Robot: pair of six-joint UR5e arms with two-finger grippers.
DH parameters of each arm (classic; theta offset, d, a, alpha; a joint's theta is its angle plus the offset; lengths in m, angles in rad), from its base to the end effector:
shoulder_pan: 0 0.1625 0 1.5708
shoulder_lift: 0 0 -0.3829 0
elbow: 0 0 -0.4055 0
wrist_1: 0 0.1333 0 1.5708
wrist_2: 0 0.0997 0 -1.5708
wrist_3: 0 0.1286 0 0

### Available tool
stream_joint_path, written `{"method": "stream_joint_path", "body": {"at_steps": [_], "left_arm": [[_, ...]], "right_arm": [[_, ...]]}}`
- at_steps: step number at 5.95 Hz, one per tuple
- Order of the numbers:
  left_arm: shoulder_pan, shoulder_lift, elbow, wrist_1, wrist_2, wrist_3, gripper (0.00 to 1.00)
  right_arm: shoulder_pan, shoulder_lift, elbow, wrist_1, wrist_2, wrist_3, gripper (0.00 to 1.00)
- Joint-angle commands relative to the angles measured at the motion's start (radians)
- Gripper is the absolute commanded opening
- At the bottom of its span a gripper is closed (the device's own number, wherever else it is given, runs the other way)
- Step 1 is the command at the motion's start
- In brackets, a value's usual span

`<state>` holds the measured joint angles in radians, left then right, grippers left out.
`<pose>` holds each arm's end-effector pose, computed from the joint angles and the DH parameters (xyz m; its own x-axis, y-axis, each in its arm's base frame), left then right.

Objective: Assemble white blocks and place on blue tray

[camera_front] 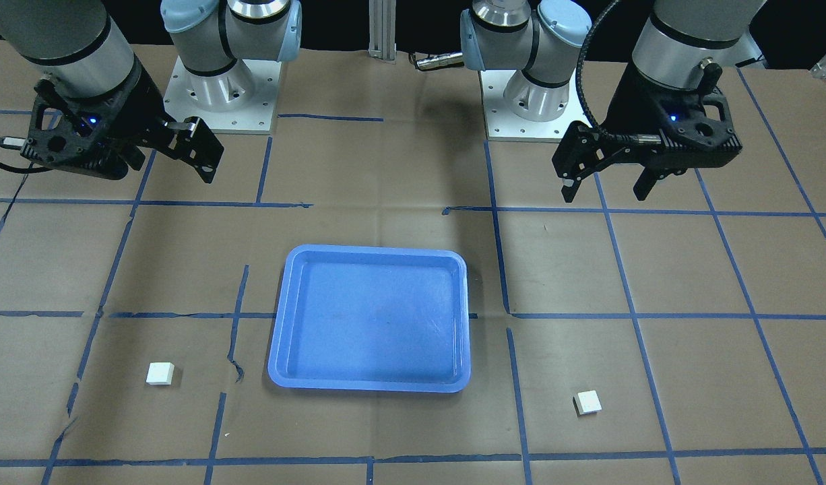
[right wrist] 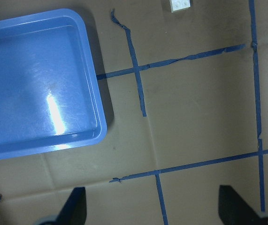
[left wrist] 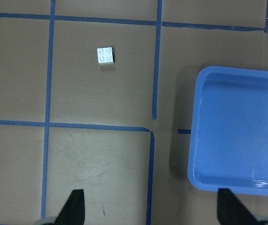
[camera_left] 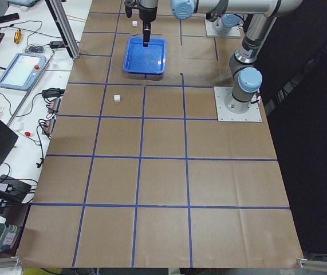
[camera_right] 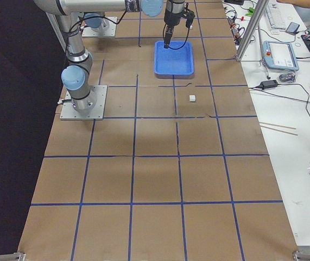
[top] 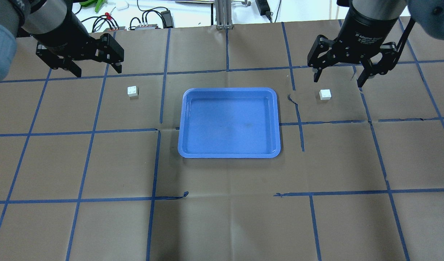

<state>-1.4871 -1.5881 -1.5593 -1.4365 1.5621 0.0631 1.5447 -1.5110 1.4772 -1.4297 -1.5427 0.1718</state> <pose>-0.0899 -0.5369 0.4282 -0.9998 -0.0200 0.0005 -0.0199 0.9915 -0.1284 0.1235 -0.5169 0.4199 -0.9800 0.1986 -0.0092 0.1964 0.9743 0.1103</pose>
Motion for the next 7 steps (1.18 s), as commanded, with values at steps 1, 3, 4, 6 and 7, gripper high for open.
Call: {"method": "stream_joint_path", "body": {"at_steps": [1, 3, 4, 6, 7], "left_arm": [[0.027, -0.058, -0.007, 0.071, -0.002, 0.153, 0.99], [0.036, -0.151, -0.002, 0.152, -0.002, 0.262, 0.99], [0.048, -0.199, -0.002, 0.18, -0.002, 0.378, 0.99], [0.07, -0.291, 0.001, 0.266, -0.002, 0.693, 0.99], [0.092, -0.335, 0.002, 0.316, -0.004, 0.836, 0.99]], "right_arm": [[0.0, 0.0, 0.0, 0.0, 0.001, -0.002, 1.0], [0.0, -0.005, 0.002, 0.0, 0.003, -0.009, 1.0], [0.0, -0.003, 0.002, 0.0, 0.0, -0.011, 1.0], [-0.015, 0.001, -0.006, -0.012, -0.01, -0.11, 1.0], [-0.018, 0.011, -0.005, -0.021, -0.01, -0.173, 1.0]]}}
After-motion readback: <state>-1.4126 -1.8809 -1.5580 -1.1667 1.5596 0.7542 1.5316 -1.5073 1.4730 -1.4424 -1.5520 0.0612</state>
